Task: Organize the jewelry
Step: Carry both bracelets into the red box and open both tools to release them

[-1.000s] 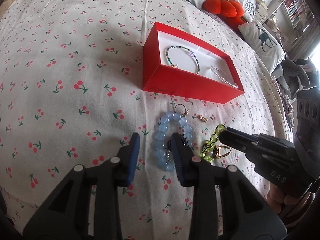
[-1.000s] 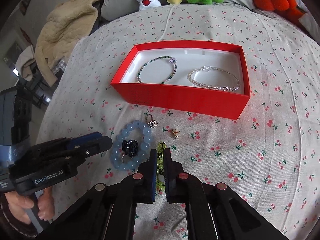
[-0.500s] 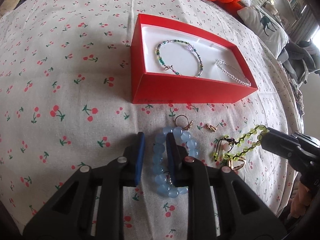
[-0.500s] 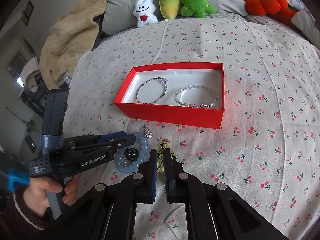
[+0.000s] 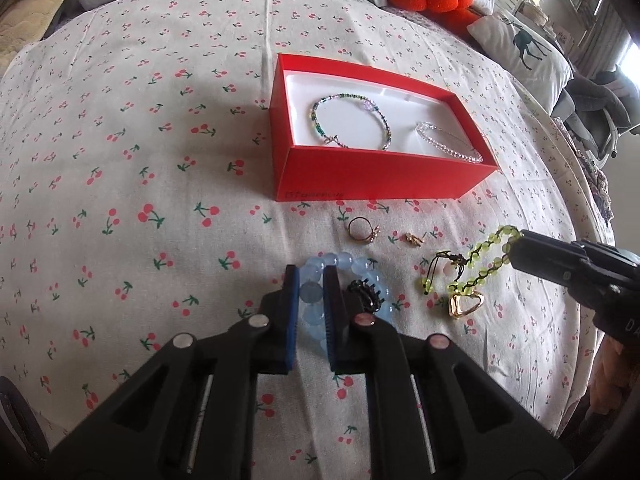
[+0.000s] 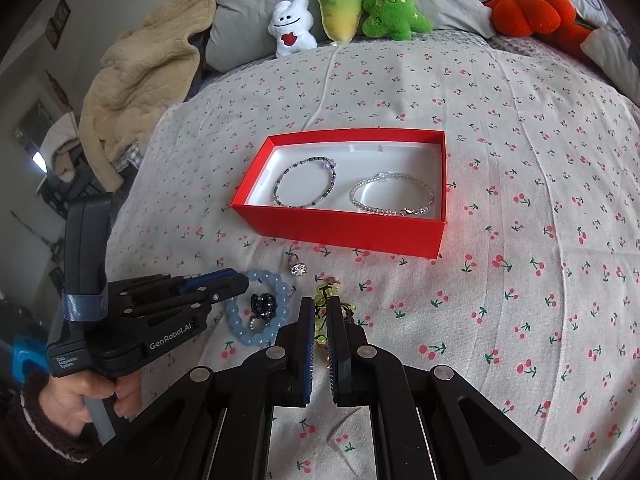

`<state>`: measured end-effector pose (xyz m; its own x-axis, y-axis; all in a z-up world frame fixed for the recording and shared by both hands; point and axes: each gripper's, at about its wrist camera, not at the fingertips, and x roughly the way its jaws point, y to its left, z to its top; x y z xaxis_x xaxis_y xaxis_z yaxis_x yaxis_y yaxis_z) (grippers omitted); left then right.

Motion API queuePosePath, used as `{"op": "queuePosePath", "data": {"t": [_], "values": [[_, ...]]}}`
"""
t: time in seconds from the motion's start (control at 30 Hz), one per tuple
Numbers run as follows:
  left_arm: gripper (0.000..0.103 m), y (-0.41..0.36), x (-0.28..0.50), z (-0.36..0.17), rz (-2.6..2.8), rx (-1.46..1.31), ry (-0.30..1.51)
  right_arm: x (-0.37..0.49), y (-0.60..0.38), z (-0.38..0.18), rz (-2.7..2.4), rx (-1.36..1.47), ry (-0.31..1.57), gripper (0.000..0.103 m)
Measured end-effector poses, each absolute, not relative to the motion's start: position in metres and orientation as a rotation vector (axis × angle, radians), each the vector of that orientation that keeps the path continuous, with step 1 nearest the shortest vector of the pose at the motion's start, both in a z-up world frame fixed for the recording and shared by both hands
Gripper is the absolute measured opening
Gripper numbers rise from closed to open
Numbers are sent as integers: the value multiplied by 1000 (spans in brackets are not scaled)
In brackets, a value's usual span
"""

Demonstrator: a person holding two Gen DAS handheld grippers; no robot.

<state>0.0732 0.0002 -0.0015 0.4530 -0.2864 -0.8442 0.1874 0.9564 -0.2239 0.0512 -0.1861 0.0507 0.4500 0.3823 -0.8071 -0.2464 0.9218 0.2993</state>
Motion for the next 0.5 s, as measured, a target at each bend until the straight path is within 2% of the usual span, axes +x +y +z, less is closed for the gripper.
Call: {"op": "queuePosePath", "data": {"t": [0.5], "values": [[13,6,49,54,-357,-183,938,40,-191,95,406,192,915,6]]}}
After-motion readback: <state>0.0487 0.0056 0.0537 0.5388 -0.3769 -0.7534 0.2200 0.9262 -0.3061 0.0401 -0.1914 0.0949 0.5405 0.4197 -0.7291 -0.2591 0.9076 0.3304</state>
